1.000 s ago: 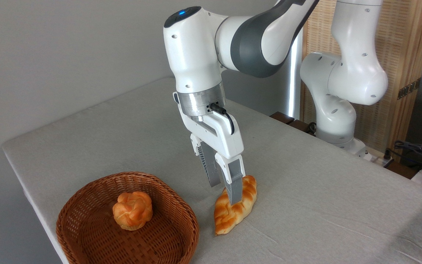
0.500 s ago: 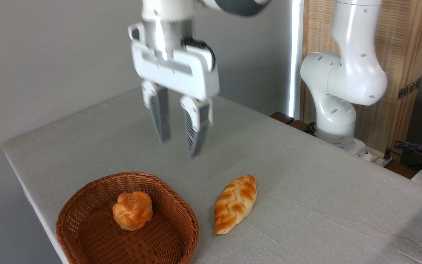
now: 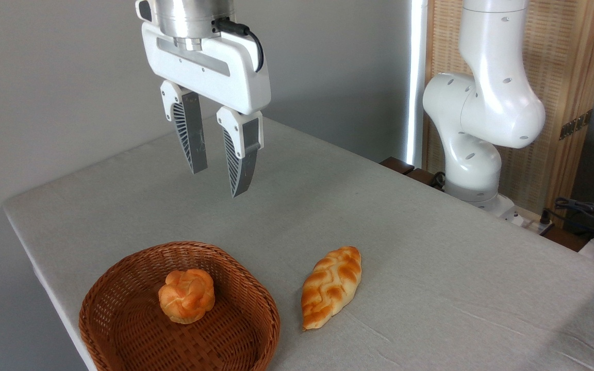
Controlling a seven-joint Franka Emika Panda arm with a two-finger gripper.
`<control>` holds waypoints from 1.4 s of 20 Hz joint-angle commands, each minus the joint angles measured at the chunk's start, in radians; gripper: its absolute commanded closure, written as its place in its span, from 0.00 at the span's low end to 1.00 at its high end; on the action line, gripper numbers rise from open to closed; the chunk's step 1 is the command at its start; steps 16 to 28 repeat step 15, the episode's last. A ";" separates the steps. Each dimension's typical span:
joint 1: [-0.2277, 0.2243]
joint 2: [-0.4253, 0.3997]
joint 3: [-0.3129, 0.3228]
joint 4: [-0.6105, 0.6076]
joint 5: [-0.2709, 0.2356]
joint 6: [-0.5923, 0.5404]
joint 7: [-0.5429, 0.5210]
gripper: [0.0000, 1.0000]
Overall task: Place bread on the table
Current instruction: 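Open the gripper and raise it away from the roll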
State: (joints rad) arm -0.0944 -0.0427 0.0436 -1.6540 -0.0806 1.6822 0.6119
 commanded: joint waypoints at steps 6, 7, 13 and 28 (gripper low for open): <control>0.001 0.014 -0.004 0.033 0.041 -0.076 0.073 0.00; 0.001 0.014 -0.001 0.033 0.041 -0.076 0.083 0.00; 0.001 0.015 0.001 0.028 0.042 -0.075 0.086 0.00; -0.001 0.015 0.004 0.029 0.056 -0.075 0.086 0.00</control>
